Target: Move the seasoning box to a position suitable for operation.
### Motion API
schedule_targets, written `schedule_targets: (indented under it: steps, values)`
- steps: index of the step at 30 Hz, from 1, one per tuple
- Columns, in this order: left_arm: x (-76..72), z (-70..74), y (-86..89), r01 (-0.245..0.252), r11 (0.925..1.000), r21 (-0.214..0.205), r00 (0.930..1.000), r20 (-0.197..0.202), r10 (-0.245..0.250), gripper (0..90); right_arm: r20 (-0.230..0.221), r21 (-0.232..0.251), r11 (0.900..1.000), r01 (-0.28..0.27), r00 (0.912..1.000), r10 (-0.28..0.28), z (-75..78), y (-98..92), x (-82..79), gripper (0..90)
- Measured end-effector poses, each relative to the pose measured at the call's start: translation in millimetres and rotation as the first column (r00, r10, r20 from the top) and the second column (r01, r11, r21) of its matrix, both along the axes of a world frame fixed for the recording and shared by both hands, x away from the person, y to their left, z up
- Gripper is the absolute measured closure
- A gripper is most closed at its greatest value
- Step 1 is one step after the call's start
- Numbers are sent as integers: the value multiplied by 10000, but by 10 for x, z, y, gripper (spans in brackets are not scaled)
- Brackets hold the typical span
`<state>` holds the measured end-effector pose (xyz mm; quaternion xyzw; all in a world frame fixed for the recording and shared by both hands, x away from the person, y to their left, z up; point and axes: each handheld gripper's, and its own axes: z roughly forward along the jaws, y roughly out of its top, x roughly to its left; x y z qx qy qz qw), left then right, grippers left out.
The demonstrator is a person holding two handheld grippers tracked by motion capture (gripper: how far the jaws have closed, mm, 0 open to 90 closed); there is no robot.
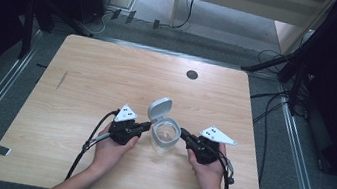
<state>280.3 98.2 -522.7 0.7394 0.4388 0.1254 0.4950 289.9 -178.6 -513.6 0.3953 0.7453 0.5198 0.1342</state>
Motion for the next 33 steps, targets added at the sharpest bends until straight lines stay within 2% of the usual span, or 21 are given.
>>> schedule_targets:
  steps: [4, 8, 15, 20, 24, 25, 26, 27, 28, 29, 31, 33]
  values:
    - [-184, 72, 86, -258, 9996, -150, 9996, 84, 259, 900, -22, 14, 10000, 10, 10000, -10, -5, 68, -51, 900]
    - [-290, 125, 92, -118, 9999, -113, 9998, 160, 120, 896, 5, -26, 9999, -118, 9999, 118, -7, 170, -119, 900]
    - [-296, 132, 160, -521, 9986, -132, 9984, 227, 524, 900, -81, -10, 9994, -340, 9994, 339, 19, 310, -138, 900]
    - [-308, 128, 200, -679, 9977, -93, 9973, 260, 681, 900, -139, 74, 9997, -236, 9996, 237, 26, 370, -148, 900]
    - [-298, 105, 252, -731, 9969, -290, 9971, 188, 736, 900, -136, 92, 9997, -233, 9996, 234, 34, 416, -182, 900]
    - [-288, 99, 281, -714, 9964, -462, 9973, 141, 721, 834, -23, -176, 9994, -295, 9996, 294, 44, 428, -188, 900]
    - [-284, 96, 325, -698, 9962, -516, 9972, 234, 711, 834, -23, -176, 9994, -295, 9996, 294, 44, 428, -188, 900]
    - [-285, 92, 375, -704, 9954, -648, 9965, 395, 731, 758, 25, -406, 9991, -150, 9999, 152, 56, 423, -184, 900]
    - [-289, 88, 443, -655, 9945, -822, 9960, 549, 701, 758, 25, -406, 9991, -150, 9999, 152, 56, 423, -184, 900]
    - [-295, 79, 521, -693, 9926, -999, 9938, 803, 774, 632, -18, -341, 9994, 11, 10000, -12, 68, 385, -158, 900]
    - [-312, 52, 699, -1126, 9873, -1122, 9855, 1146, 1254, 529, -81, -284, 9994, 177, 9998, -179, 81, 341, -130, 900]
    - [-307, 11, 911, -1493, 9814, -1206, 9824, 943, 1611, 418, -55, -296, 9991, 302, 9995, -303, 98, 303, -101, 900]
